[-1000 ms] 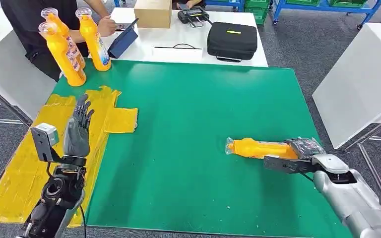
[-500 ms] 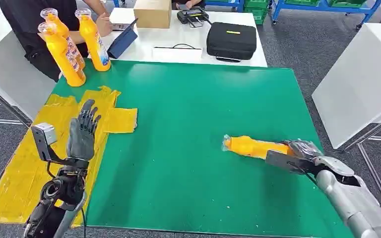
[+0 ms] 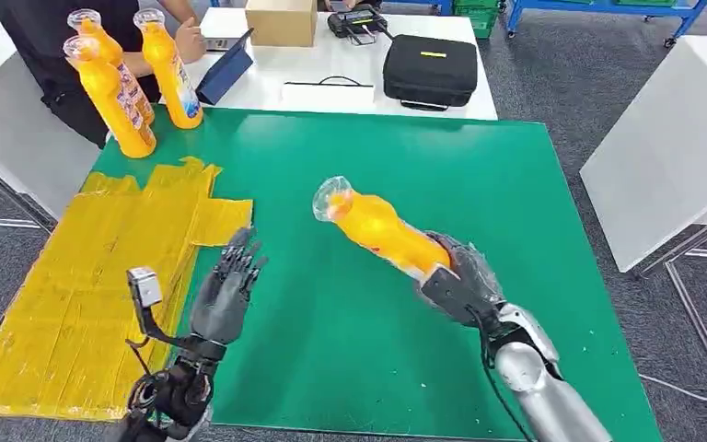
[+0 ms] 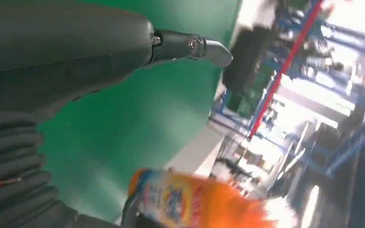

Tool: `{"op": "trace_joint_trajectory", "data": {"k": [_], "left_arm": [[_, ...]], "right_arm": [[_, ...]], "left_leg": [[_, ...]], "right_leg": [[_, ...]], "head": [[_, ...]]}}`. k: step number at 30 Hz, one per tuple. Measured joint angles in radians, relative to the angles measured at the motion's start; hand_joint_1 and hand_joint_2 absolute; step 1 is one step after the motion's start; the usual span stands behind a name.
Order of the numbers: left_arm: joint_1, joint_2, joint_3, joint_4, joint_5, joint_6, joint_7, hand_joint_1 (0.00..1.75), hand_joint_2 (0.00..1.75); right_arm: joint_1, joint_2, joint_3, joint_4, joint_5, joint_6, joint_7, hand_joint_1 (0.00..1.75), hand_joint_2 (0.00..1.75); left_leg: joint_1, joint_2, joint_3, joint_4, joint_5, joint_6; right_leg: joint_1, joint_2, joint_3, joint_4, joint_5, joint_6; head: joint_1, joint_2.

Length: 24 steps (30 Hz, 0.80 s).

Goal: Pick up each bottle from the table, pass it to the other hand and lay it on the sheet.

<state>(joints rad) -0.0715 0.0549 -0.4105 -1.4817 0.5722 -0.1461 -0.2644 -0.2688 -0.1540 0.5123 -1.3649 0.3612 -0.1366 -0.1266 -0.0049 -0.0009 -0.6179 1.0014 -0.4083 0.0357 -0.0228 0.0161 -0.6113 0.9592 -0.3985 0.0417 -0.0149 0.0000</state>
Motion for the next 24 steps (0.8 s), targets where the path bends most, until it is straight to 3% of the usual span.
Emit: {"op": "trace_joint_trajectory", "data": {"k": [10,24], "left_arm": [[-0.092,-0.063,-0.111,-0.001,-0.009,0.055,0.008,0.0,1.75],[-0.136,-0.084,-0.097,-0.001,-0.018,0.099,0.01,0.0,1.75]], "right_arm": [[-0.066,0.203,0.005,0.096,0.032,0.008,0.001,1.75,1.75],[-0.188,0.314,0.08,0.298,0.065,0.005,0.011,1.75,1.75]], "left_leg": [[0.0,0.0,-0.001,0.0,0.001,0.0],[0.0,0.0,-0.003,0.0,0.001,0.0]], "right_leg": [[0.0,0.0,-0.002,0.0,0.001,0.0],[0.0,0.0,-0.003,0.001,0.001,0.0]], "head": [[0.0,0.0],[0.0,0.0]]}}
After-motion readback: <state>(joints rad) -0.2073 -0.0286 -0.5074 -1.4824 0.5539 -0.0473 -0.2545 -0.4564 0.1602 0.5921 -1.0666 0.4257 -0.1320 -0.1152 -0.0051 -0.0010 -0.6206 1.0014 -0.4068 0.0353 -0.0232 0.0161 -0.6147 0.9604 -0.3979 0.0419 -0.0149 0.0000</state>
